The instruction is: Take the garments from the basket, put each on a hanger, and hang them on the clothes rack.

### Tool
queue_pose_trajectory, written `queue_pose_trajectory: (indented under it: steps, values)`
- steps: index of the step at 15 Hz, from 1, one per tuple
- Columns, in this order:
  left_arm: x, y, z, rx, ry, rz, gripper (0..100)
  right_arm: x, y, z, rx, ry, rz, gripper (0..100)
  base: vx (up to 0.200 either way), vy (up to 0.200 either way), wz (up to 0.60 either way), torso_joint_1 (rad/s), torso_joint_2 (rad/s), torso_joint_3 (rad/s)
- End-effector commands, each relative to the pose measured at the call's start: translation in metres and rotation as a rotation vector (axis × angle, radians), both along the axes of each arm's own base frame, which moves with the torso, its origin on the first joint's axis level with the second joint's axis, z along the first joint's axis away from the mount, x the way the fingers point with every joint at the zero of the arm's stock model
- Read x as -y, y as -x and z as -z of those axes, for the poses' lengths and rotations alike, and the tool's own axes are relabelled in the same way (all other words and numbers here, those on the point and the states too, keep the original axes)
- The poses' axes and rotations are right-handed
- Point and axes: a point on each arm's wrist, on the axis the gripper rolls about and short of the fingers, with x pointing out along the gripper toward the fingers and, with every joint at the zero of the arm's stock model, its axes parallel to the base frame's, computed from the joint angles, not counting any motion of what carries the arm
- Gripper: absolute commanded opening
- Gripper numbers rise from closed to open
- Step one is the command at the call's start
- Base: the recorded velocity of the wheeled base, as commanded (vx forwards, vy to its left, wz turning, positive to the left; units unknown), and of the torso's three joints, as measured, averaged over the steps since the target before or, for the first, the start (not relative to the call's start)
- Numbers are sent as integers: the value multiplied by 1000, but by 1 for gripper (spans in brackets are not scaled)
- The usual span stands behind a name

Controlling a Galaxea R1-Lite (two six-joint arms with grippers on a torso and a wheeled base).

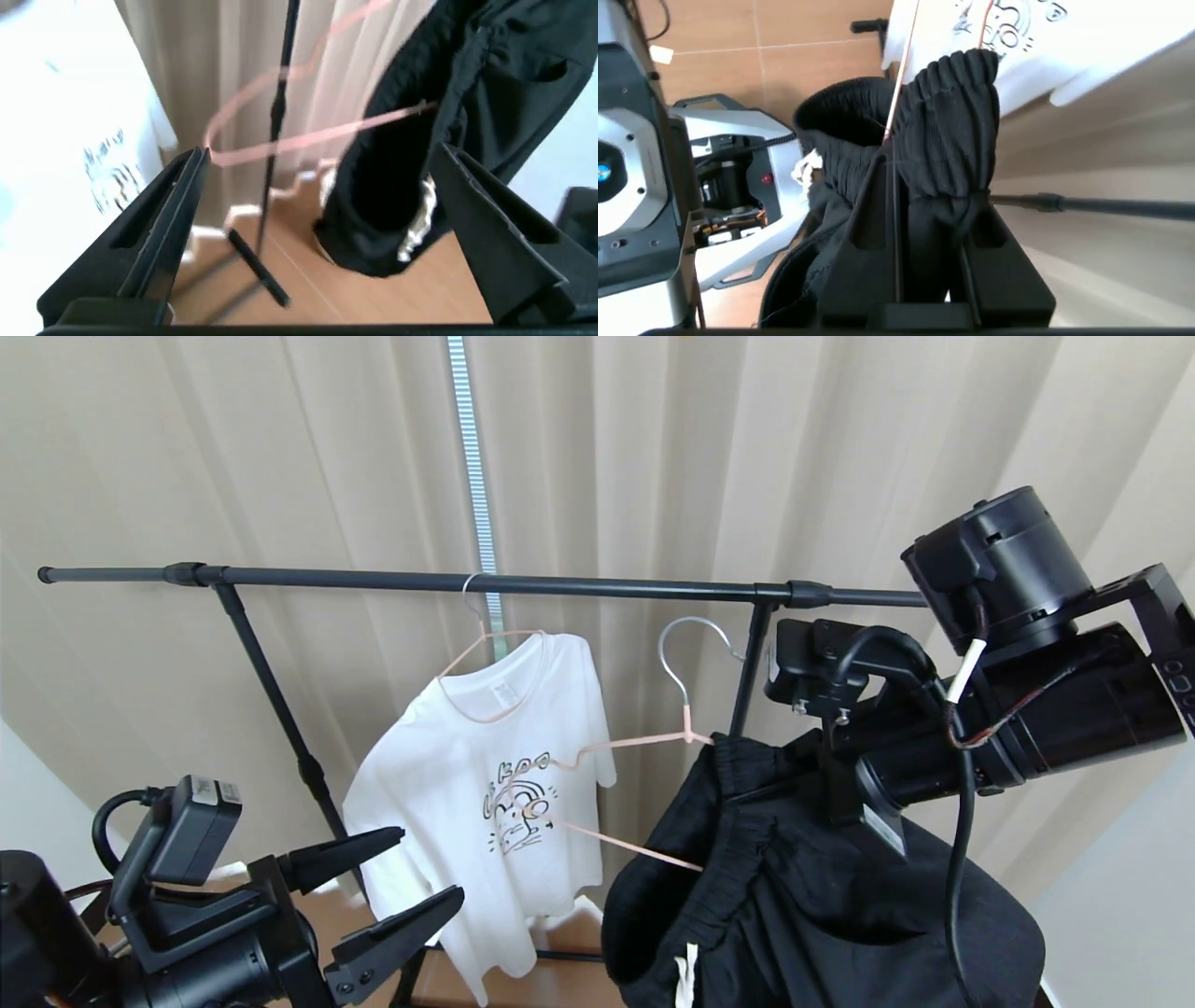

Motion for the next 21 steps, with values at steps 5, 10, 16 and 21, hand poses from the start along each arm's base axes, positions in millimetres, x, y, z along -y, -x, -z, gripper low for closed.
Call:
queue_pose_trajectory:
  steps: [5,10,16,21]
  values:
    - [5,-9,20,-148,-19,-3,100,5,16,23,105,-68,12,0,0,0,0,0,0,0]
    - [22,-13,41,-236,-88,-9,100,16,31,39,188,-128,12,0,0,0,0,0,0,0]
    - [50,-25,56,-268,-139,-4,100,19,34,43,232,-158,17,0,0,0,0,0,0,0]
    - [71,-56,64,-240,-135,-27,100,20,37,37,224,-195,40,0,0,0,0,0,0,0]
